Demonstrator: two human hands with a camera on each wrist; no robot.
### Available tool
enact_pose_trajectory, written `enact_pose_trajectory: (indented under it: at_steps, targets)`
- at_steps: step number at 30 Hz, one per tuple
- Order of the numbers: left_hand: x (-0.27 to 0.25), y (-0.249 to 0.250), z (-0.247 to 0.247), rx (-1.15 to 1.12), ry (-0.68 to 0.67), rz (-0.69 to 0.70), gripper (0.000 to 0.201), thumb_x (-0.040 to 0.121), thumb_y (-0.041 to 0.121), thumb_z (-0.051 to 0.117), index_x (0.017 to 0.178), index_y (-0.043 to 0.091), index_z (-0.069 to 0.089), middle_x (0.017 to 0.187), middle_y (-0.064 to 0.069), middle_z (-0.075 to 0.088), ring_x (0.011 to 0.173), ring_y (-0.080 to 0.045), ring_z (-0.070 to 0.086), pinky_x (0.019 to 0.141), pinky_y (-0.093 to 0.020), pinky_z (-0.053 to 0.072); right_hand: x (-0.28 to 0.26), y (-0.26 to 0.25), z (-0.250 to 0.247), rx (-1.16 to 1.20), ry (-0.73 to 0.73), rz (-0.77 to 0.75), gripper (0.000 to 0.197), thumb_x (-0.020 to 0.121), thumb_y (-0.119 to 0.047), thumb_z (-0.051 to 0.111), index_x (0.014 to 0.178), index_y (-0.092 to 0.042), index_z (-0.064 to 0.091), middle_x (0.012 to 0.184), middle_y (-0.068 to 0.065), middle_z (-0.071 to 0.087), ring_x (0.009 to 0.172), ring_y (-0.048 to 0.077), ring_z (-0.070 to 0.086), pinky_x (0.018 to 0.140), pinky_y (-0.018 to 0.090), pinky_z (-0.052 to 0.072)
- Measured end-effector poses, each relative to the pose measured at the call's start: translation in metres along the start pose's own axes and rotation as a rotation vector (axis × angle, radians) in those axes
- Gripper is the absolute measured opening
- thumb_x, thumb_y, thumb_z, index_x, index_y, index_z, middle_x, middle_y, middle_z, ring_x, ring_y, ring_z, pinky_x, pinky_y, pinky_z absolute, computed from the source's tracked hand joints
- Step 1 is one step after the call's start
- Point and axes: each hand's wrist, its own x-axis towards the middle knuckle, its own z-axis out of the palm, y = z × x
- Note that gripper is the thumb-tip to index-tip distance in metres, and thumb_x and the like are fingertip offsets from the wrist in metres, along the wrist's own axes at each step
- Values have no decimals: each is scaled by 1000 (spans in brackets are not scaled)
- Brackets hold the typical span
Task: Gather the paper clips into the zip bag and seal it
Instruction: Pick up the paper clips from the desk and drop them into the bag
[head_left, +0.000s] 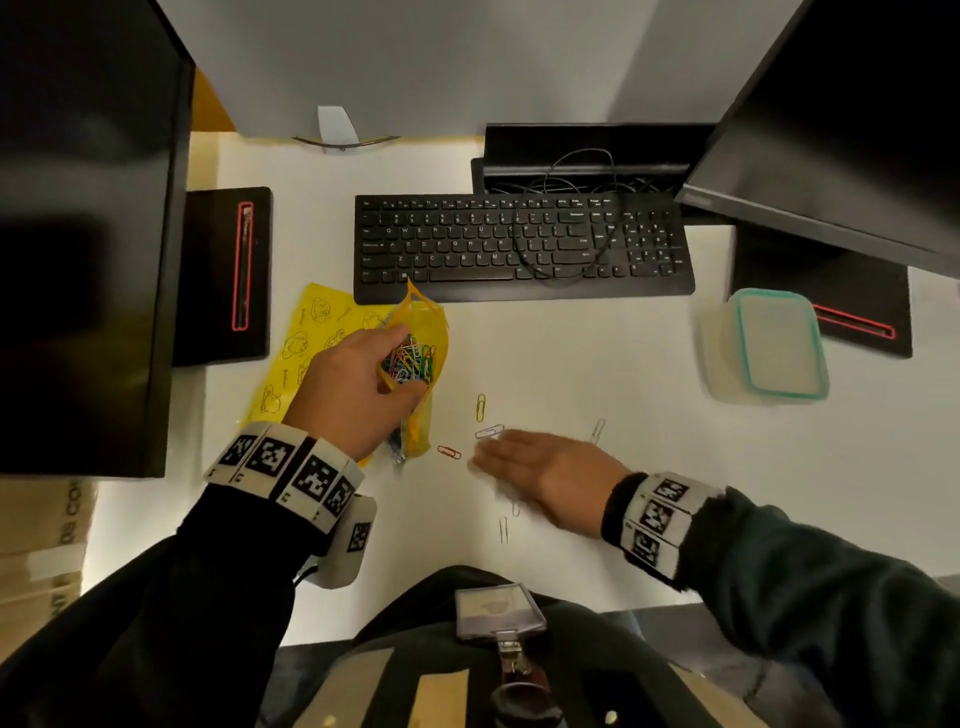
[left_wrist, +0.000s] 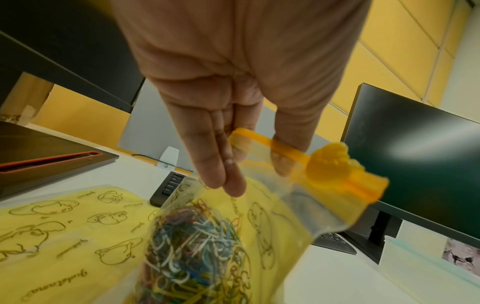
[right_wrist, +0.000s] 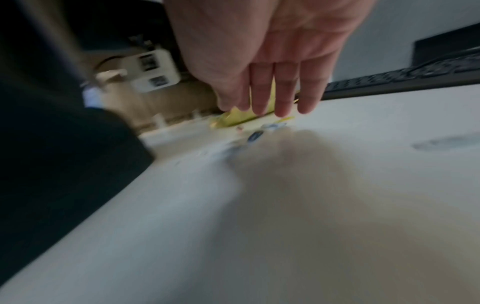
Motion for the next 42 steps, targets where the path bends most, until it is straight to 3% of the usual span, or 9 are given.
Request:
enact_pose_trajectory:
  at_steps: [3,6,12,16,24,33,39,41,42]
  targets:
    - [0,1,0,6,-10,2,57,77,23,69,130,20,48,128,-4,55,81,-16,53,81,-25,40,-37,1,33,-267,-148,-117,50,97,-46,20,142,-27,33,146,-7,42,137,23,37,111,44,34]
    - [0,2,1,12,-8,0,57,78,23,68,131,19,47,129,-4,54,80,-16,52,79,-24,39,-51,5,50,-359,-248,-129,56,96,-53,9,144,-28,25,149,-9,36,142,26,20,109,50,11]
    - [0,6,3,40,-11,6,56,79,23,68,131,19,48,128,-5,54,80,-16,52,79,-24,37,-13,9,29,-287,-191,136,66,93,-58,1,145,-23,23,150,-5,30,138,26,22,111,63,12]
    - [1,7,2,43,-1,5,54,78,22,69,129,19,50,125,-5,56,74,-15,52,76,-24,38,-7,18,15,-163,-108,169,76,77,-65,-10,142,-27,-18,150,-7,-22,137,24,-25,108,47,-21]
    - [0,5,1,38,-3,4,55,78,23,68,129,21,49,127,-4,55,77,-15,52,79,-25,39,-79,37,26,13,-190,407,85,72,-70,-12,139,-20,-27,147,0,-31,140,19,-24,115,32,-12]
    - [1,6,2,31,-1,-7,54,78,22,68,129,21,50,127,-4,56,80,-17,53,80,-27,42,3,21,18,21,-84,350,88,69,-67,-13,143,-21,-20,143,-5,-31,132,13,-27,108,42,-18]
    - [2,8,3,53,-2,19,53,78,22,69,128,21,51,125,-5,57,80,-17,53,80,-25,39,-1,-1,24,163,88,443,69,93,-50,17,145,-21,-17,147,-4,-28,135,18,-24,110,43,-14]
    - [3,8,3,59,-8,24,54,78,23,68,129,21,50,127,-4,56,82,-16,53,81,-25,39,-4,-8,25,138,127,373,67,96,-36,39,148,-16,4,155,1,-5,142,23,-3,114,50,2]
    - [3,9,4,61,-12,23,54,78,23,68,129,21,50,128,-4,56,82,-15,52,81,-25,39,-3,-9,24,112,164,333,67,89,-28,55,146,-14,23,154,6,21,141,28,23,111,54,21]
